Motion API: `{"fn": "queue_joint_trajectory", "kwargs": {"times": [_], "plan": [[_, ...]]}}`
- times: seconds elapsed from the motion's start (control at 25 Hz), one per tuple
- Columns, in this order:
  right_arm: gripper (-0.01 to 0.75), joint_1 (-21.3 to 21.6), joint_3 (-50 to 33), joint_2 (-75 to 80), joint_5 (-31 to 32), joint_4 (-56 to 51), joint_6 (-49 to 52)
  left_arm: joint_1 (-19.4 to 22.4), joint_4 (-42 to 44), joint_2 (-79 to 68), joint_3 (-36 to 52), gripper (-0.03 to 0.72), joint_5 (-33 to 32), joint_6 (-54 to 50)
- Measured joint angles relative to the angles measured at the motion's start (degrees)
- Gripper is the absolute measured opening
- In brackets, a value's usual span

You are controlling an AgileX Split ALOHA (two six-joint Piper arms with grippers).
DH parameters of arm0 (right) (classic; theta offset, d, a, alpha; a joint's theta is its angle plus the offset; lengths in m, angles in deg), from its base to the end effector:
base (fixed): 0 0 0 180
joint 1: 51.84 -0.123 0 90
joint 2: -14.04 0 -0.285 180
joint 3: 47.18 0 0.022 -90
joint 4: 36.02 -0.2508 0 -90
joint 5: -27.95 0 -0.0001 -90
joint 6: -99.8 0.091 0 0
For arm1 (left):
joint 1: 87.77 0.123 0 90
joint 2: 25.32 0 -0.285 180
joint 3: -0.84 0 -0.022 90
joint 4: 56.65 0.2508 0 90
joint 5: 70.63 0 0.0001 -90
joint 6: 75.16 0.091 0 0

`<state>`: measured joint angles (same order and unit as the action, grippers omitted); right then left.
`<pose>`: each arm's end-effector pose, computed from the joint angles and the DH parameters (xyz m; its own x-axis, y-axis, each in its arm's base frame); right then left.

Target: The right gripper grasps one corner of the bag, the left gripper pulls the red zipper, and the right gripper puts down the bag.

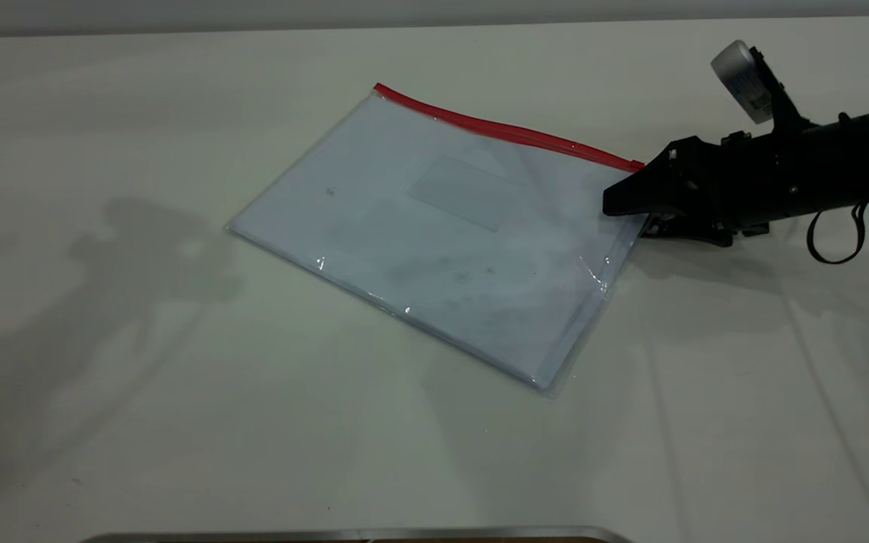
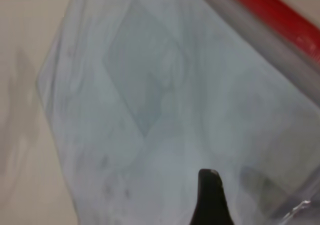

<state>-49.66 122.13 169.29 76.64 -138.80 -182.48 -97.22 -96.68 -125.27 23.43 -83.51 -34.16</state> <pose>0.3726 0.0526 -0.0501 -0.9120 0.1140 -0.3940 -0.2152 0.6848 0.6962 0.3321 -0.0686 0.2265 -0.6579 0.1390 -0.7401 0.2863 0.9552 -0.0750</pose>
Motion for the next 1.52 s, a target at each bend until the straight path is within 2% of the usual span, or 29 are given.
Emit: {"fn": "queue_joint_trajectory", "kwargs": {"times": [0.2,0.4,0.52,0.72,0.8,1.0,1.28,1.52], "plan": [[0.574,-0.3,1.2,0.4,1.4,0.1,0.0,0.0,0.0,0.0,0.0,0.590,0.0,0.0],[0.483,-1.9,2.0,0.4,1.8,0.1,-0.1,0.0,0.0,0.0,0.0,0.590,0.0,0.0],[0.381,-2.8,2.1,0.4,1.9,0.1,-0.1,0.0,0.0,0.0,0.0,0.590,-0.1,0.0],[0.112,-3.0,2.4,0.4,1.2,0.1,-0.2,0.0,0.0,0.0,0.0,0.590,-0.1,0.0],[0.039,-3.1,3.0,0.5,0.6,0.3,-0.2,0.0,0.0,0.0,0.0,0.590,-0.1,0.0],[0.034,-3.3,5.9,0.7,0.4,1.5,-0.2,0.0,0.0,0.0,0.0,0.590,-0.1,0.0],[0.034,-3.5,9.7,0.4,6.8,10.6,-0.2,0.0,0.0,0.0,-0.1,0.590,-0.3,6.8],[0.034,-5.6,12.9,-5.0,5.9,19.1,-0.1,0.0,0.0,-1.4,-4.2,0.581,-5.4,11.7]]}}
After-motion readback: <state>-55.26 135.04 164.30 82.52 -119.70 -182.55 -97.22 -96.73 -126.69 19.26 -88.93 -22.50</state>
